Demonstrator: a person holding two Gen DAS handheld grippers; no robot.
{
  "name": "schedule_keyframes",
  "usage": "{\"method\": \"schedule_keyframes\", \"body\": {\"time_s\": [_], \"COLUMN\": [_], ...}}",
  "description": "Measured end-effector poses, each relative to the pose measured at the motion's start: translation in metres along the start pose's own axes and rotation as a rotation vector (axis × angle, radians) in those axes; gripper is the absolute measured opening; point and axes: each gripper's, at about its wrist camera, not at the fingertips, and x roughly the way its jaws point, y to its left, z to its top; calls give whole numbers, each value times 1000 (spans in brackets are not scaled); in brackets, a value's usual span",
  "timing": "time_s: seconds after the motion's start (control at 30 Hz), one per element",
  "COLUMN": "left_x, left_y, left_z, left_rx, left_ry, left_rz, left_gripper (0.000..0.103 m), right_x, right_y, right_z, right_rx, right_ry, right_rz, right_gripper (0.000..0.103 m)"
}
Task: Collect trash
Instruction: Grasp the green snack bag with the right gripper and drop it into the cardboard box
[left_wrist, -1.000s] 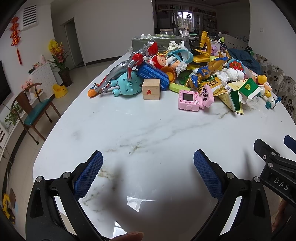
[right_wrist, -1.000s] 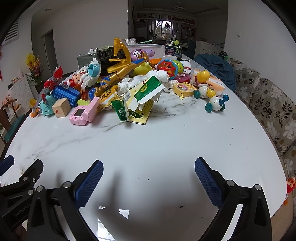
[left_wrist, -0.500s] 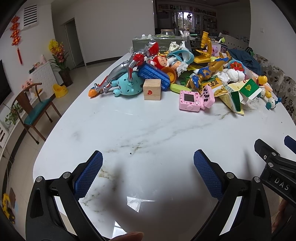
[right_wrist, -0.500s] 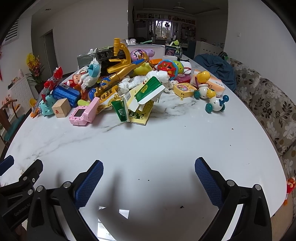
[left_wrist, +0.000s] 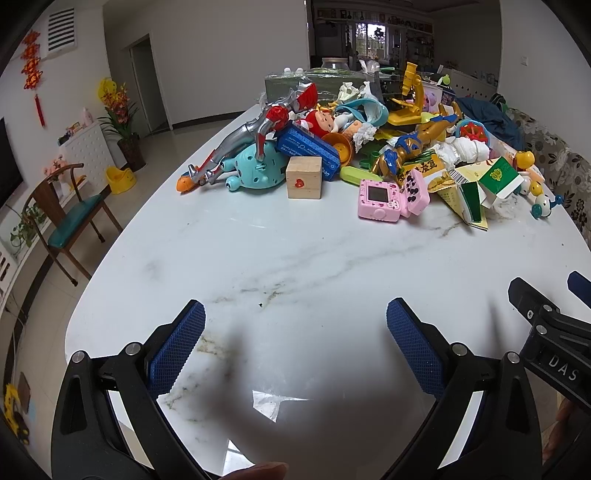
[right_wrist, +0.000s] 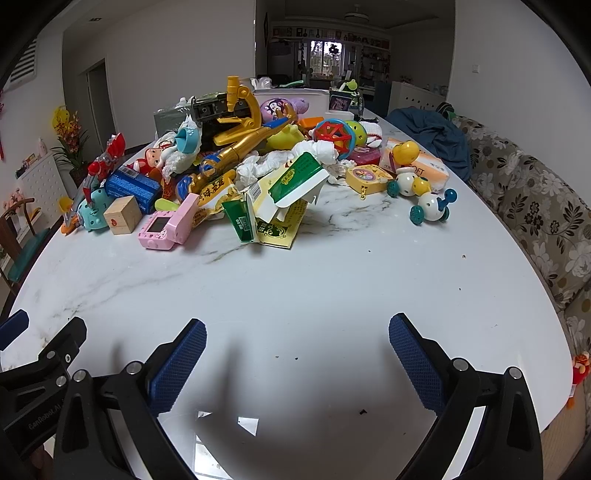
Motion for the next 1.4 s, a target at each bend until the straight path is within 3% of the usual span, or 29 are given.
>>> {"method": "schedule_keyframes", "body": {"time_s": [0.33,0.5,0.6,0.7,0.8,0.83,0.87,0.93,0.97,1.03,1.1,1.23,1.33,1.4], "left_x": [1,4,7,13,20,21,22,23,23,23,23,25,27,36], "left_y": [0,2,6,9,10,11,12,11,10,5,-2,-24,-43,-53], "left_z": [-1,3,5,8,11,12,13,16,18,20,22,30,41,48], "left_rx": [4,10,-4,-12,-4,-3,-4,-4,-4,2,21,76,118,142], "left_ry": [1,13,18,31,40,41,41,45,47,43,38,41,9,9], "left_rz": [0,-1,-3,-2,12,15,19,18,15,3,-14,-56,-107,-81], "left_gripper": [96,96,96,96,96,96,96,96,96,96,96,96,96,96], "right_x": [3,17,44,92,125,130,131,127,121,106,90,55,31,18], "right_y": [1,-2,-9,-15,-17,-17,-16,-17,-28,-43,-49,-72,-86,-102], "right_z": [2,24,52,78,90,95,97,102,105,101,94,75,69,64], "right_rx": [-16,-89,-138,-160,-149,-142,-163,-186,-128,-67,-95,-63,-52,-19], "right_ry": [7,4,30,130,195,174,156,133,153,144,116,73,10,-25], "right_rz": [3,15,-1,55,164,206,216,218,289,366,367,460,443,454], "right_gripper": [98,98,98,98,96,84,57,33,25,22,22,22,22,22]}}
